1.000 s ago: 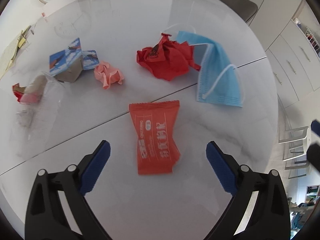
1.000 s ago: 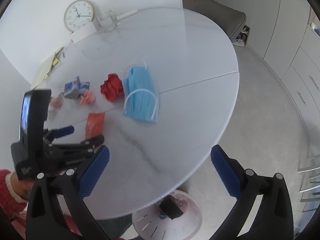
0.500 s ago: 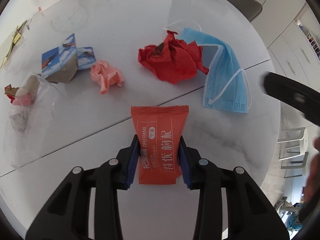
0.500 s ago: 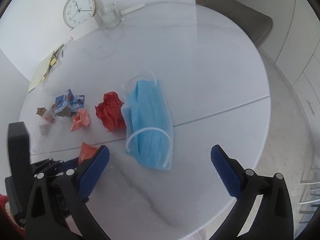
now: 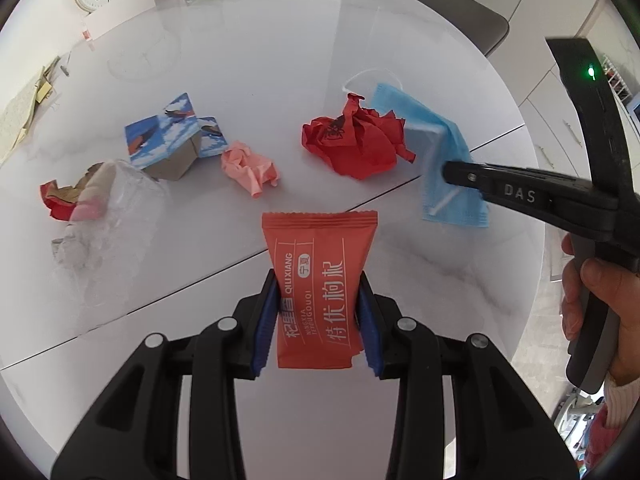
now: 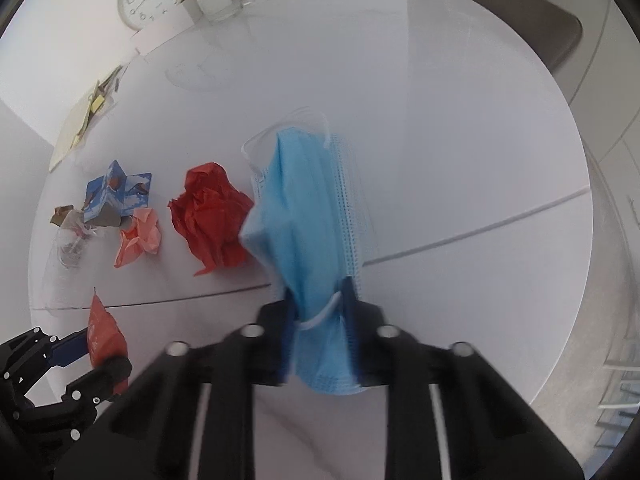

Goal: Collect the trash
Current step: 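Carry the red packet and blue mask to the wastebasket and release both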

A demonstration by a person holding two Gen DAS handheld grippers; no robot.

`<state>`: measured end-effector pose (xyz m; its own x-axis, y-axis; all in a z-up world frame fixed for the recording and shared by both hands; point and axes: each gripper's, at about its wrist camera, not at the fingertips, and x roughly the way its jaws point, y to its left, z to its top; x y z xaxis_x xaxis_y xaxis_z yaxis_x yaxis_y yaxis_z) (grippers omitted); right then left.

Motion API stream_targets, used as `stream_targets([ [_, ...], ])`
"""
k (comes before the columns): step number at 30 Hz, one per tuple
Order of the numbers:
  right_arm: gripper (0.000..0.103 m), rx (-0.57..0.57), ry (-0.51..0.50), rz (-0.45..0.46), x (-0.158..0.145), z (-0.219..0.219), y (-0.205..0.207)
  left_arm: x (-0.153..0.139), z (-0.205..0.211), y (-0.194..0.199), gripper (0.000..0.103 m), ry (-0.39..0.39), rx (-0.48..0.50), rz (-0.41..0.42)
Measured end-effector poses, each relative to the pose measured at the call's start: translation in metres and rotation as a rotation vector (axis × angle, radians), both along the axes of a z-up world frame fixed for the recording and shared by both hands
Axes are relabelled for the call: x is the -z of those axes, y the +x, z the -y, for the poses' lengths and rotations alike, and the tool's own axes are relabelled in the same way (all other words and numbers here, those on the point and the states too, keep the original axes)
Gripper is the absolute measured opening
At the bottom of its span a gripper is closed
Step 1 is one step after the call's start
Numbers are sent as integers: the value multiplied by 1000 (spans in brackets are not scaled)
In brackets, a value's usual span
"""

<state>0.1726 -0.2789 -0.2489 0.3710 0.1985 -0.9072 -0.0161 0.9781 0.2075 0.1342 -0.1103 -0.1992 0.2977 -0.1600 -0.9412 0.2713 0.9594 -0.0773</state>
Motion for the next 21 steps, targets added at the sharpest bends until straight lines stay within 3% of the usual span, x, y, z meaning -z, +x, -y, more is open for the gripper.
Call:
stream_targets([
  [2,10,25,17,5,-2,8,-7,-1,5,-2,36,1,5,4],
  [9,10,87,49,67,-36,31,-59,-16,22,-25,36,-31,79,25],
  [14,10,124,47,98,-61,51,-127,-23,47,-63,36,-58,200,23],
  [21,10,158,43,69,-63,67,-224,-24,75,-132,36,-80,316,6],
])
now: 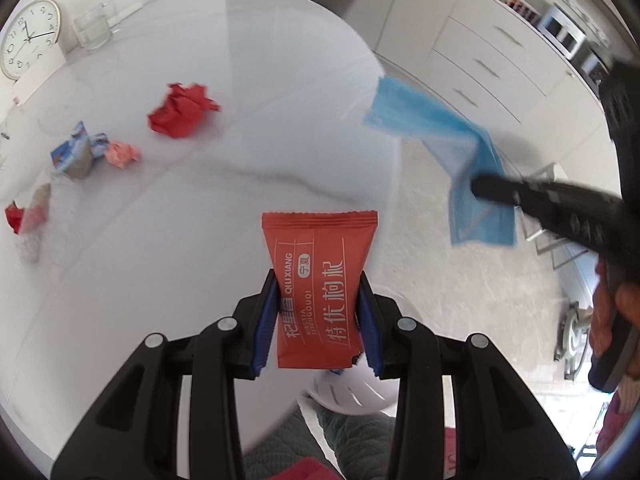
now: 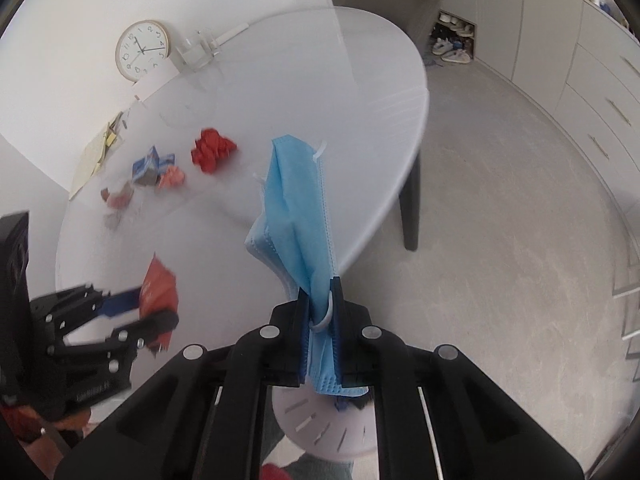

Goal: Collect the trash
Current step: 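Carry the red packet and blue mask to the wastebasket and release both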

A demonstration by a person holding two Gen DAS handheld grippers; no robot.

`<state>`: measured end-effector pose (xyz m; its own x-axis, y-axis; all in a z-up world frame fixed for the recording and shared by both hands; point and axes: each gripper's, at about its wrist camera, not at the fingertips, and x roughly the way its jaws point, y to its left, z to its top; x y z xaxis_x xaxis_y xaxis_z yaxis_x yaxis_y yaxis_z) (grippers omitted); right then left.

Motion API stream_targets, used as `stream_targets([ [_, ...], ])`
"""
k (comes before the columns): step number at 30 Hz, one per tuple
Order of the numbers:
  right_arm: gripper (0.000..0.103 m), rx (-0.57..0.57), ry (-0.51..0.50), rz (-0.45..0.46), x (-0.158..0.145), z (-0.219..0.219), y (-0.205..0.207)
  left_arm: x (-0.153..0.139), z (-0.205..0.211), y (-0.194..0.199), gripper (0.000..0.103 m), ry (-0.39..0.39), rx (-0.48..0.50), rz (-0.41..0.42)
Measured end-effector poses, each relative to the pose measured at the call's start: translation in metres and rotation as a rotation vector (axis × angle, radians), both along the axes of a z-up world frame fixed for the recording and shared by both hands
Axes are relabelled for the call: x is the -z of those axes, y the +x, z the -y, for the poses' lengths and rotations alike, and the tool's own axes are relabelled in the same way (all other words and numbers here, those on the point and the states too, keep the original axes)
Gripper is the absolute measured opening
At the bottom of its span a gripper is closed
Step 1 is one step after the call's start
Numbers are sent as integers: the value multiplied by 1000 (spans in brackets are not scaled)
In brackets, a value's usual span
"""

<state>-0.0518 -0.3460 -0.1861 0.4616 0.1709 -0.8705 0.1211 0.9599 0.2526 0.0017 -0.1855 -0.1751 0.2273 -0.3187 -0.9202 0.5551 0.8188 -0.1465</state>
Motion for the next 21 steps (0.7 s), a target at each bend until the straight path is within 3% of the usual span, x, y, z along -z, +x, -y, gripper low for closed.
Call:
stream_targets([
  [7,11,-47,11,-106,41,-8,-82,0,2,-42,36,-1,-15,-2],
  [16,16,-148,10,-170,92,-31,-106,-4,-12,-75,36,25,-63,10],
  [18,30,-172,7,-184,101,-36,-104,-3,-14,-79,36,28,-71,7],
  [20,74,-170,2,-182,105,-35,-107,-2,-16,-83,37,31,-75,4],
  [21,81,-161,-13,-177,104,-35,-110,-3,-16,-84,37,32,-76,4],
])
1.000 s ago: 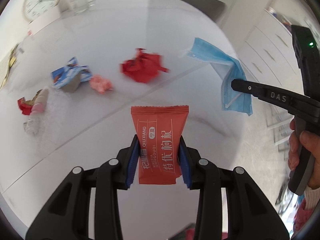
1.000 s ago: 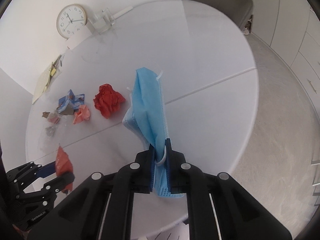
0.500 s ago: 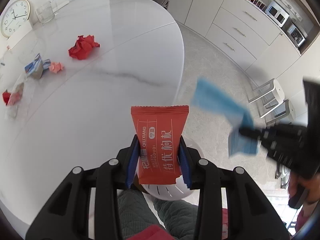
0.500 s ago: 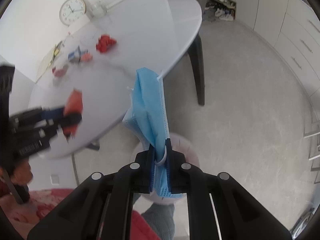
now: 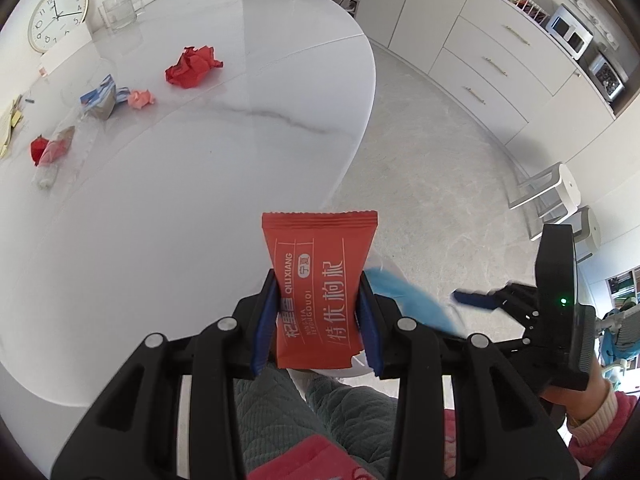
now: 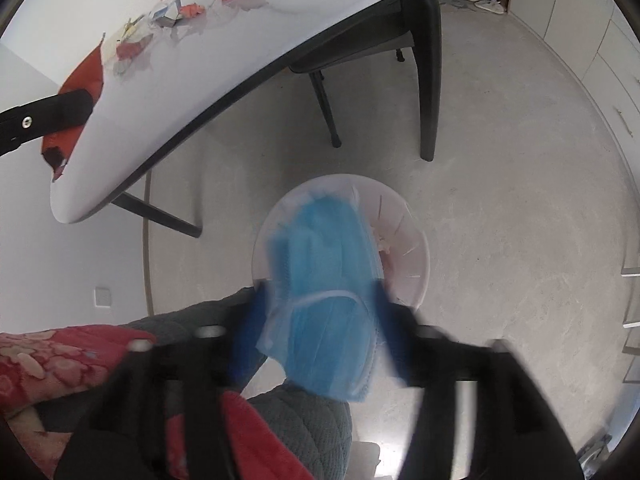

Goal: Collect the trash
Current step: 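Carry the red packet and blue mask to the wastebasket and release both, then move both open tools back over the table toward the red paper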

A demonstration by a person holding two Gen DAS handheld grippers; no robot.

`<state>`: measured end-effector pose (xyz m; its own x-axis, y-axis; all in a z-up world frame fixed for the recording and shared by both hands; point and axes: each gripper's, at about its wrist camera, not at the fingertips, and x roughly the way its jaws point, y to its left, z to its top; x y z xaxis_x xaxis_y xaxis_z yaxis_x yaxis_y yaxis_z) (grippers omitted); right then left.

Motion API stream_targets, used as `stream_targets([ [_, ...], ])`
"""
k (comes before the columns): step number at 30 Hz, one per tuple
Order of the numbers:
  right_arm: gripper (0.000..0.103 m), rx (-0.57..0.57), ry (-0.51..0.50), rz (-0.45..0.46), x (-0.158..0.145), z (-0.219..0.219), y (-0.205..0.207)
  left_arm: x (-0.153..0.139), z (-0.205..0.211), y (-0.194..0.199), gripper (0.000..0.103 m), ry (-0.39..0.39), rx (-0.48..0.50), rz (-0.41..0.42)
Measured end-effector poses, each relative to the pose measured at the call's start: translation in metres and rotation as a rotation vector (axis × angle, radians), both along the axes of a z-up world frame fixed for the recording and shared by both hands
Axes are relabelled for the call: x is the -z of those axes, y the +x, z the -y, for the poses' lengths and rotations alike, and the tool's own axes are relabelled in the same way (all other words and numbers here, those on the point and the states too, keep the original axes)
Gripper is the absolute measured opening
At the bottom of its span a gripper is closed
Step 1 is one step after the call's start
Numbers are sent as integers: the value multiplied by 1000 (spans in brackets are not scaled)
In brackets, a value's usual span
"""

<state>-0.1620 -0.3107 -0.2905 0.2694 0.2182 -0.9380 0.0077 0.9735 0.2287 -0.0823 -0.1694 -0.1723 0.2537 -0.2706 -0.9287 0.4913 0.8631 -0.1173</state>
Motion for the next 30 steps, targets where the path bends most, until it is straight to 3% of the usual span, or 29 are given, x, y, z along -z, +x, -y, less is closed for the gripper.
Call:
stream_targets([
  [4,100,35,-17,13,-9,5,-8,0,-1,-8,37,1,-3,-4],
  [15,100,168,-47,82,-51,47,-22,10,23,-22,37,2,84,-39],
  [16,100,172,-52,88,-53,48,-22,11,25,-23,41,1,94,-44],
  [19,100,186,-62,100,-59,54,-24,9,31,-27,78,10,109,-25],
  [22,100,199,-59,103,-61,58,-25,4,33,-30,89,11,123,2],
  [30,100,196,-60,93,-59,58,-22,3,36,-26,91,37,118,7],
])
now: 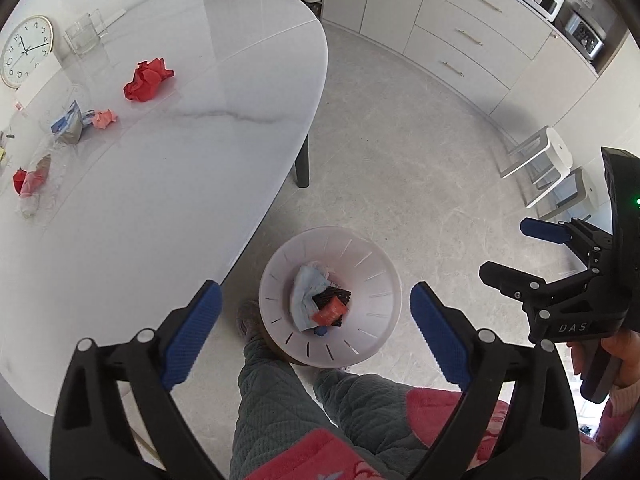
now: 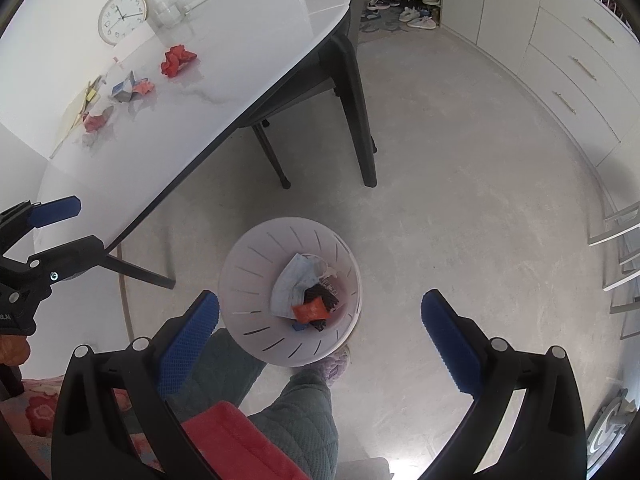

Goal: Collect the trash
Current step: 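Move both open tools back over the table toward the red paper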

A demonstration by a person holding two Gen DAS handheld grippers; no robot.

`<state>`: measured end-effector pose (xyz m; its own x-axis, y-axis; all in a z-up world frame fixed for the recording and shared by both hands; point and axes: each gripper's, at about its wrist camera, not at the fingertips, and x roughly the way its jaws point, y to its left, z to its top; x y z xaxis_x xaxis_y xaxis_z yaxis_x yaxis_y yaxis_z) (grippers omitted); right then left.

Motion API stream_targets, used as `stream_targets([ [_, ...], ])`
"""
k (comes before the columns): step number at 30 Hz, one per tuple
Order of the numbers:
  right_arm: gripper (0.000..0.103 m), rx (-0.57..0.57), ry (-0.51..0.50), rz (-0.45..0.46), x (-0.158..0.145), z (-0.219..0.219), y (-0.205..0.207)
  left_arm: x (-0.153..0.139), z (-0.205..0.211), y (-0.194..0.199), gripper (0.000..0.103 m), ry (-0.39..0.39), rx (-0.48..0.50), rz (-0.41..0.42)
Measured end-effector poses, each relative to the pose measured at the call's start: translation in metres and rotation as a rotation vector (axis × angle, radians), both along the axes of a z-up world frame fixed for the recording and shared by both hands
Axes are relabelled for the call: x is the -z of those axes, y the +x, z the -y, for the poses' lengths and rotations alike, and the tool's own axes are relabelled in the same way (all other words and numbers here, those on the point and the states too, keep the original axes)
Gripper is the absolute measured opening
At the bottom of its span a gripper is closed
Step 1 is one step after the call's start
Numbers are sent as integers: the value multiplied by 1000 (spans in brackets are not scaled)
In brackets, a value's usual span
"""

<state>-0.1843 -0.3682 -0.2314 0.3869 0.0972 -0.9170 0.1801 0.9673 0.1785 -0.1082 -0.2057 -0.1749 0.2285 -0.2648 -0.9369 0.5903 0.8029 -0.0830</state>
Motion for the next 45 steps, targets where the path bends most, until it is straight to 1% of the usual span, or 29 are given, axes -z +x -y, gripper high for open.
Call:
stream_targets([
  [5,100,-7,-3,1,0,-3,3,-1,-4,2,91,0,-12,0],
  [10,100,-25,-5,5,-5,-8,14,-3,-14,11,91,4,-48,0],
  [14,100,-56,-9,21,-13,-17,32,-7,-32,27,91,-2,-113,9],
  [19,100,-112,-22,52,-26,-36,67,-12,-61,54,91,-21,-212,13],
  [25,100,-166,-29,103,-44,-63,122,-17,-98,93,91,-18,-304,49],
  [31,100,-217,-33,129,-51,-94,188,-14,-134,139,91,-36,-382,46],
  [39,100,-281,-16,118,-44,-135,291,2,-163,200,91,-47,-391,29],
  [41,100,-293,-21,111,-38,-145,318,5,-164,215,91,-51,-392,26],
  [45,100,-318,-30,91,-25,-160,356,16,-164,243,91,-54,-378,17],
])
